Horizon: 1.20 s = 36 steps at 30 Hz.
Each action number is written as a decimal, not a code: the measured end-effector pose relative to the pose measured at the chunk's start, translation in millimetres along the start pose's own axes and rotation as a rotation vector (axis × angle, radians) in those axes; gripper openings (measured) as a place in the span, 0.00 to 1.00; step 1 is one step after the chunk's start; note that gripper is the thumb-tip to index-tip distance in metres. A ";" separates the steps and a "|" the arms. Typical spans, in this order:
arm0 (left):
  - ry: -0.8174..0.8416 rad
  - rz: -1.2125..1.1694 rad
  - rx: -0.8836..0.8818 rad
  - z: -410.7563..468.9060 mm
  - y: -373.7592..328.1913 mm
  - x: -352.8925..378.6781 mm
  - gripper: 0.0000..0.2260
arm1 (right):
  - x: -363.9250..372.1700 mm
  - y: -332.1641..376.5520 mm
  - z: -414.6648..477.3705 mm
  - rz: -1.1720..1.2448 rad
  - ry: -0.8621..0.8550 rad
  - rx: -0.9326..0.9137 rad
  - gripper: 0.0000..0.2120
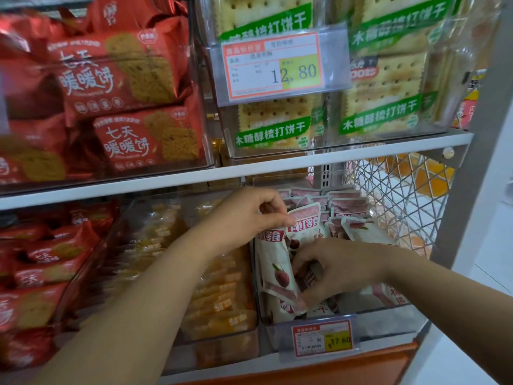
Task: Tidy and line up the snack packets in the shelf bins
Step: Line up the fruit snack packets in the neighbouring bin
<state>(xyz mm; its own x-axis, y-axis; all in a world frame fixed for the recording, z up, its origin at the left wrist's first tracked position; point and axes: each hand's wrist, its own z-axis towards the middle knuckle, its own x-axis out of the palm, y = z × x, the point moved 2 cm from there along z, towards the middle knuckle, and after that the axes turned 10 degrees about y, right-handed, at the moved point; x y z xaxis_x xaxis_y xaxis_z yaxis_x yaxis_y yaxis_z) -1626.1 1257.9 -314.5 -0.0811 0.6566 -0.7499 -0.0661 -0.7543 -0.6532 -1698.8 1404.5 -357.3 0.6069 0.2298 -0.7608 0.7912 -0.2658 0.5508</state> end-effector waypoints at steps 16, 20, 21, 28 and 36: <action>0.093 0.267 -0.080 -2.3 29.4 9.5 0.10 | -16.2 -30.2 2.1 0.877 -0.439 -0.071 0.04; 0.018 0.172 -0.026 -5.5 24.5 10.2 0.11 | -29.3 -33.2 -6.6 0.956 -0.577 -0.129 0.04; -0.016 0.102 -0.016 -7.0 21.6 9.2 0.13 | -32.5 -34.1 -8.2 0.993 -0.615 -0.148 0.03; -0.003 -0.136 -0.043 -13.8 8.1 9.2 0.14 | -38.2 -40.7 -22.7 0.852 -0.928 -0.084 0.12; -0.001 -0.125 -0.093 -16.2 12.7 4.1 0.11 | -42.7 -33.0 -28.0 0.297 -1.067 0.061 0.06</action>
<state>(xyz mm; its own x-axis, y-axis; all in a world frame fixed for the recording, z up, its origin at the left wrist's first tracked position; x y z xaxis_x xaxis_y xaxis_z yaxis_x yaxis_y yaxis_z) -1611.2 1251.1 -327.6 -0.0794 0.7450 -0.6623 0.0165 -0.6633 -0.7482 -1748.8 1429.6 -333.4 0.3721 -0.7669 -0.5229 0.6021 -0.2293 0.7648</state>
